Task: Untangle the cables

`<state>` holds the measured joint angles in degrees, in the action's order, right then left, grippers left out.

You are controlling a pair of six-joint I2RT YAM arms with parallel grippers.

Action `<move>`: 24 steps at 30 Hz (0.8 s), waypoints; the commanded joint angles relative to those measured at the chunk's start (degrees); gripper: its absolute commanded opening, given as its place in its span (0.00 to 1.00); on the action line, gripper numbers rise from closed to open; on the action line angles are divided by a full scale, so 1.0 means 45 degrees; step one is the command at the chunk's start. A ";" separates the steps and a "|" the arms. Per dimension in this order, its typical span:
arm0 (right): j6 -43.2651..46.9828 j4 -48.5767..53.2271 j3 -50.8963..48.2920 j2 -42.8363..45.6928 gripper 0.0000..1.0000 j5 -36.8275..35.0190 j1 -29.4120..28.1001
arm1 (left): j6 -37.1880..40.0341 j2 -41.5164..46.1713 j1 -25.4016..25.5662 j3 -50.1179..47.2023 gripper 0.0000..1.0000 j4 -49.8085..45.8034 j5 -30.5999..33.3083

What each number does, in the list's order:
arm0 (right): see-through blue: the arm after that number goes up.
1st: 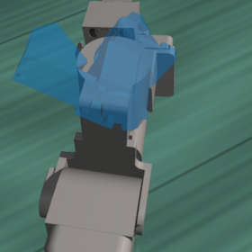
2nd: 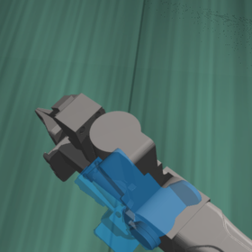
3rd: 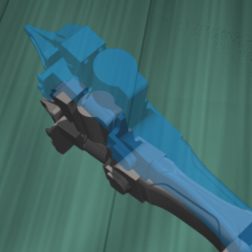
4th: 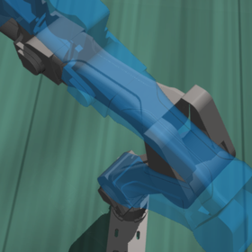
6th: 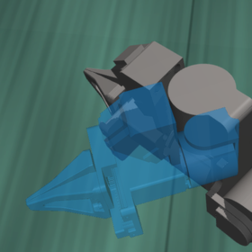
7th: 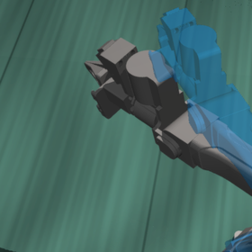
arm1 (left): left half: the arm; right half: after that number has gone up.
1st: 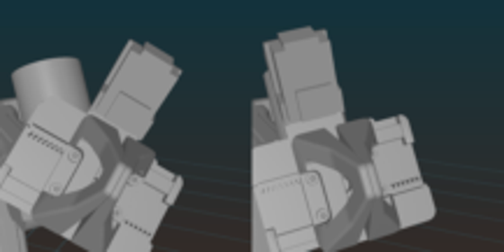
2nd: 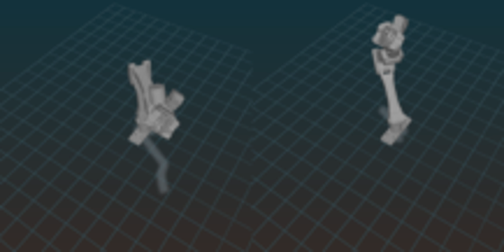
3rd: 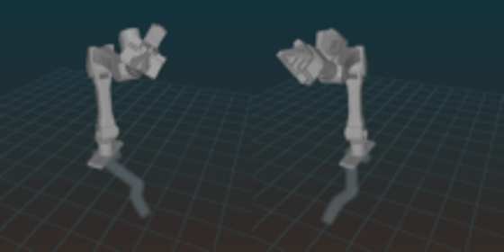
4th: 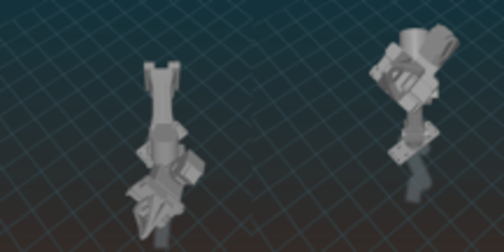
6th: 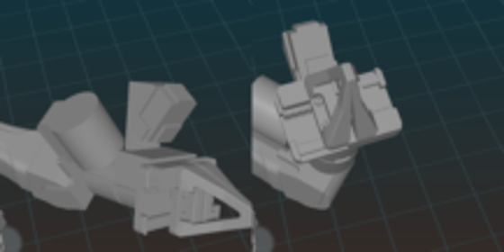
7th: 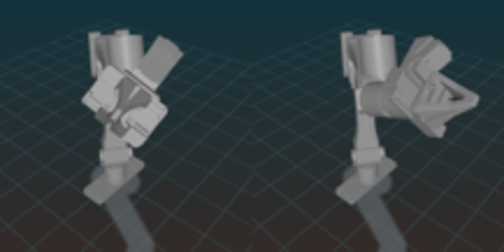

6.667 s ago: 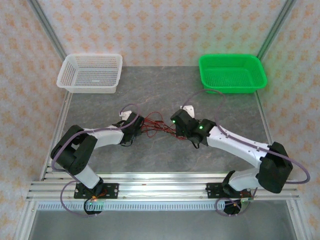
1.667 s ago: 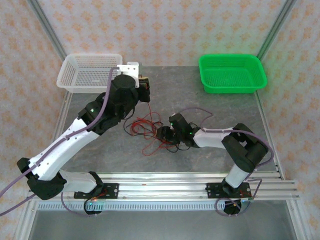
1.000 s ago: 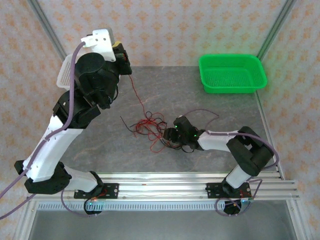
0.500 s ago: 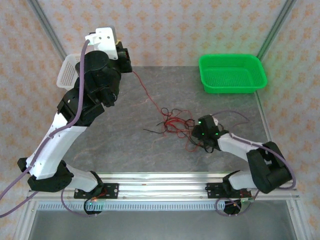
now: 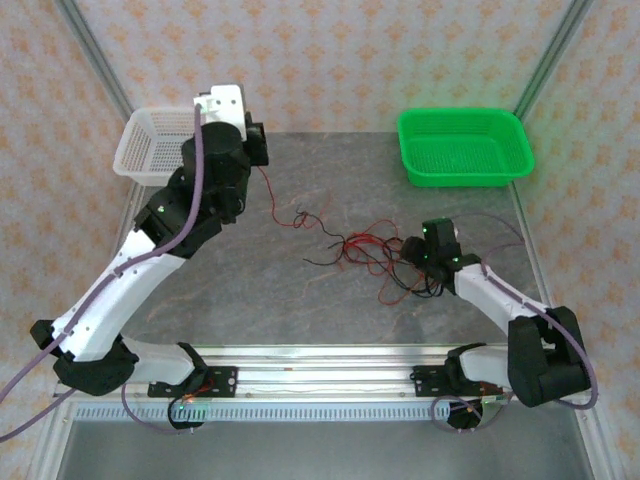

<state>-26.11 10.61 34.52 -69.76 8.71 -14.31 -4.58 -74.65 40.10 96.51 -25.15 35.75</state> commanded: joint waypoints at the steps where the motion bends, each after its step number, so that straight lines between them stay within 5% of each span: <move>1: 0.0828 0.0621 0.1103 0.1070 0.70 0.1175 -0.0617 | -0.1165 0.0442 -0.0279 -0.1775 0.00 0.0817 -0.0943; 11: 0.0003 0.0309 0.2302 0.1334 0.79 0.2066 -0.3746 | -0.3090 0.0756 -0.0612 -0.5240 0.00 0.1886 -0.1967; 24: 0.0081 -0.0948 0.5944 -0.5704 0.73 0.0834 -0.4761 | -0.3486 0.1398 -0.0629 -0.5615 0.00 0.1561 -0.2065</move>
<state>-26.96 7.44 56.58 -90.96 16.27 -35.24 -19.25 -70.02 37.74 71.13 -18.61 26.92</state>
